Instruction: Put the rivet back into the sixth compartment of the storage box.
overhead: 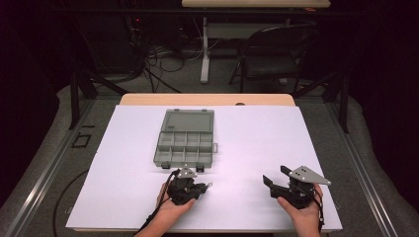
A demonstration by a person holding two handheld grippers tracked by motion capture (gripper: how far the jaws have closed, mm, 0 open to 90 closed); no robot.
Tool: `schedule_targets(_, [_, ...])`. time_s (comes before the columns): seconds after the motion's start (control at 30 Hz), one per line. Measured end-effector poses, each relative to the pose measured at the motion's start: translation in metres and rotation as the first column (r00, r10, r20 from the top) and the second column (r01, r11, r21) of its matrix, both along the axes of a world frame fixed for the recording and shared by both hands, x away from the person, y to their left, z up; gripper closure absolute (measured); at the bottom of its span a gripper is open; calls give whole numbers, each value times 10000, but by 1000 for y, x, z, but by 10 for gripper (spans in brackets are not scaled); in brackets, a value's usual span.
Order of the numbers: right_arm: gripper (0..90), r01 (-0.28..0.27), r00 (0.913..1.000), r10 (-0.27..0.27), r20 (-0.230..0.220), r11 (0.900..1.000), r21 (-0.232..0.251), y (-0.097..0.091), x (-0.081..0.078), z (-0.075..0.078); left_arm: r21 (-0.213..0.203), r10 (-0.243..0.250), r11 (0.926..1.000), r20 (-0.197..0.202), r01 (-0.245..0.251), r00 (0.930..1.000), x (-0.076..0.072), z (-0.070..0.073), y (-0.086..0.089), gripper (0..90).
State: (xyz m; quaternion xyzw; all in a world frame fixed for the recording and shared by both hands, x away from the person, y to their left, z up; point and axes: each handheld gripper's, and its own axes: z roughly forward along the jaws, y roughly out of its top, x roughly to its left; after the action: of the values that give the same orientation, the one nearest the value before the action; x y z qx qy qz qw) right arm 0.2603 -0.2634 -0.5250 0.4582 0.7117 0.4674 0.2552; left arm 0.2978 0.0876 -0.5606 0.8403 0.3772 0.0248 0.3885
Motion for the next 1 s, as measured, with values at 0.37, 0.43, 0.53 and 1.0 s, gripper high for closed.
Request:
schedule_targets(0.37, [166, 152, 9998, -155, -145, 9997, -185, 5, 3, -1, 53, 192, 9998, 247, -194, 9995, -3, 1, 3, 864])
schedule_targets(0.43, [153, 184, 9998, -184, -72, 9998, -122, 5, 3, -1, -35, 330, 9995, 273, -329, 9991, -3, 3, 5, 864])
schedule_targets(0.53, [149, 204, 9997, -206, -114, 9996, -196, 5, 1, -1, -114, 406, 9991, 245, -404, 9989, -2, 7, 10, 864])
schedule_targets(1.0, [148, 329, 9994, -328, -140, 9995, 33, 3, 3, -3, -689, 1298, 9897, 615, -1255, 9896, 5, 31, 41, 864])
